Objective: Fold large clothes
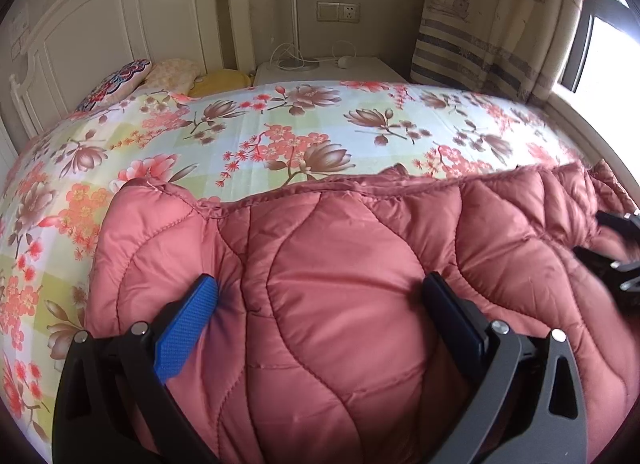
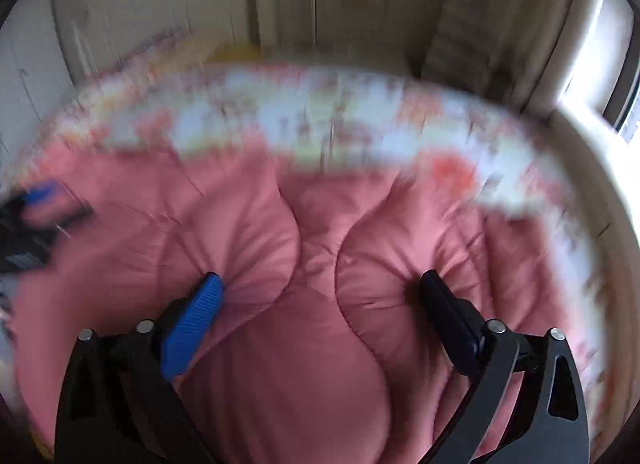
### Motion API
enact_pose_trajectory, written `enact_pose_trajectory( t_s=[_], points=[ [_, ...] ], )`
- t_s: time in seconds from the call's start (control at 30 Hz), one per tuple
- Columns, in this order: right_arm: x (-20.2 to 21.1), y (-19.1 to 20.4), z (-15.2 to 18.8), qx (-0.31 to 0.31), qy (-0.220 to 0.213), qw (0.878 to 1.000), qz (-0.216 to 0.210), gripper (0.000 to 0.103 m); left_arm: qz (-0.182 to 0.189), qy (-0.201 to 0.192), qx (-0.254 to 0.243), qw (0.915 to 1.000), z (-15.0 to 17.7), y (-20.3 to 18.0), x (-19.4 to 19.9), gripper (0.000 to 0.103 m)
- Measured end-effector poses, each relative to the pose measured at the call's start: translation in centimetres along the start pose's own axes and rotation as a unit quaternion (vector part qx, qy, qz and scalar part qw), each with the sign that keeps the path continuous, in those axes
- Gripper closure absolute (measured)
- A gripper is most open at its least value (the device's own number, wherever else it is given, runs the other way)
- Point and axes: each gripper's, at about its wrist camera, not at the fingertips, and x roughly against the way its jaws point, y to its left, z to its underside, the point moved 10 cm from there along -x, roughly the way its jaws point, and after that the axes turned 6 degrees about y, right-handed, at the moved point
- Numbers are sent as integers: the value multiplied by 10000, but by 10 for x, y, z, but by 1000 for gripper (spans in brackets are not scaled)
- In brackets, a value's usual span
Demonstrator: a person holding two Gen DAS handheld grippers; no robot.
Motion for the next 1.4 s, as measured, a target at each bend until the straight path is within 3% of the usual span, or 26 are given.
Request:
enact_pose_trajectory(
  t_s=[0.1, 0.13, 0.2, 0.3, 0.37, 0.43, 0.5, 0.53, 0.6, 0.63, 0.73, 0.83, 0.93, 1.4],
  points=[
    [-1, -2, -4, -13, -82, 10000, -6, 5, -195, -123, 664, 9975, -7, 28, 11, 2],
    [-1, -3, -4, -16, -86, 10000, -21, 5, -450, -238, 1183, 9917, -11, 48, 25, 3],
    [-1, -1, -4, -1, -124, 9999, 0, 5, -472, -522, 1468, 9867, -21, 54, 47, 3],
    [0, 1, -2, -8, -125, 9999, -3, 5, -553, -815, 368, 9945, -45, 2, 75, 2],
    [0, 1, -2, -2, -129, 9999, 3, 5, -260, -764, -169, 9966, -47, -39, 72, 2],
    [0, 0, -2, -6, -129, 9999, 1, 5, -98, -441, -700, 9965, -37, -77, 50, 2],
    [0, 0, -2, -6, -128, 9999, 6, 5, -385, 71, -1123, 9929, -19, -94, 6, 2],
    [0, 0, -2, -11, -131, 9999, -1, 5, -324, 347, -1074, 9931, -11, -93, -15, 2],
    [1, 1, -2, -46, -125, 9999, -40, 5, 141, 500, -615, 9967, -10, -86, -19, 2],
    [0, 1, -1, -53, -121, 9999, -55, 5, 183, 525, -536, 9970, -12, -81, -17, 2],
    [1, 1, -3, -36, -122, 9999, -47, 5, -310, 248, -456, 9982, -24, -47, -4, 2],
    [1, 2, -2, -44, -134, 9999, -52, 5, -660, 278, 262, 9971, -24, 18, -2, 2],
    [1, 2, -2, -34, -128, 9999, -67, 5, -209, 436, 835, 9953, -12, 56, -8, 2],
    [-1, 5, -4, -51, -120, 9998, -154, 5, 173, 438, 1138, 9924, -15, 61, -24, 2]
  ],
)
